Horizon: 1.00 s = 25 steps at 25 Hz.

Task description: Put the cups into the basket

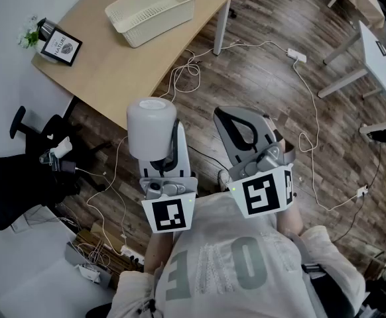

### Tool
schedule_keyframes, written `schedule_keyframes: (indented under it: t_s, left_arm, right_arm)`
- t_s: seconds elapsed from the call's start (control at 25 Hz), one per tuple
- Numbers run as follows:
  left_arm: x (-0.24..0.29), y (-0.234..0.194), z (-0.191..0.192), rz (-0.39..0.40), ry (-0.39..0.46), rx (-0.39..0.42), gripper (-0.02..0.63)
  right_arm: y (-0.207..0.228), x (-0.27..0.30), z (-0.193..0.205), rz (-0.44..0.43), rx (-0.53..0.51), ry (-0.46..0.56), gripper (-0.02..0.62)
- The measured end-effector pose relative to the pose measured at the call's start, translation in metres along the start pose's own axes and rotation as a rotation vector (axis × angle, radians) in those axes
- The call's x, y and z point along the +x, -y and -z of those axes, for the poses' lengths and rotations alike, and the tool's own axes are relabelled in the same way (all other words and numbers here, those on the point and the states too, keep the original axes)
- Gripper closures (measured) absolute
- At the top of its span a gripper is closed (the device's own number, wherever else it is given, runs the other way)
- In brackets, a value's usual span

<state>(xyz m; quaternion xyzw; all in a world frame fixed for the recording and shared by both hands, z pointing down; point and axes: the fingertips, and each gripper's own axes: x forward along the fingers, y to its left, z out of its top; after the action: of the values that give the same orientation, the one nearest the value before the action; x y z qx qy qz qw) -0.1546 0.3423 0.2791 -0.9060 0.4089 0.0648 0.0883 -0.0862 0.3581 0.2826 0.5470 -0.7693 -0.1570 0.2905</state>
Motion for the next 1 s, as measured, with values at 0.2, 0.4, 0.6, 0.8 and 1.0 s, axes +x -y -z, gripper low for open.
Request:
schedule_keyframes:
  t_s: [0.2,0.4,0.6,0.8,1.0]
  left_arm:
    - [-0.003,-0.006,0.002,-0.013,-0.003,0.004,0.558]
    - [-0.014,-0.025,0.001,-0.047,-0.002,0.014,0.557]
    - [-0.033,-0.05,0.002,-0.07,-0.009,0.023,0.557]
    - [-0.05,-0.084,0.006,-0.068,-0.011,0.015,0.557]
    - [-0.056,-0.12,0.011,-0.069,-0.02,0.0,0.557]
  right_arm:
    - [-0.001,-0.001,0.0,0.011,-0.003,-0.001,0.597]
    - [-0.007,0.001,-0.003,0.0,-0.003,-0.007,0.597]
    - [-0.02,0.012,-0.02,0.003,0.02,0.012,0.597]
    - [-0.045,0.034,-0.041,0.012,-0.005,0.008,0.597]
    - [-0.067,0.055,-0.048,-0.012,-0.005,-0.045,0.597]
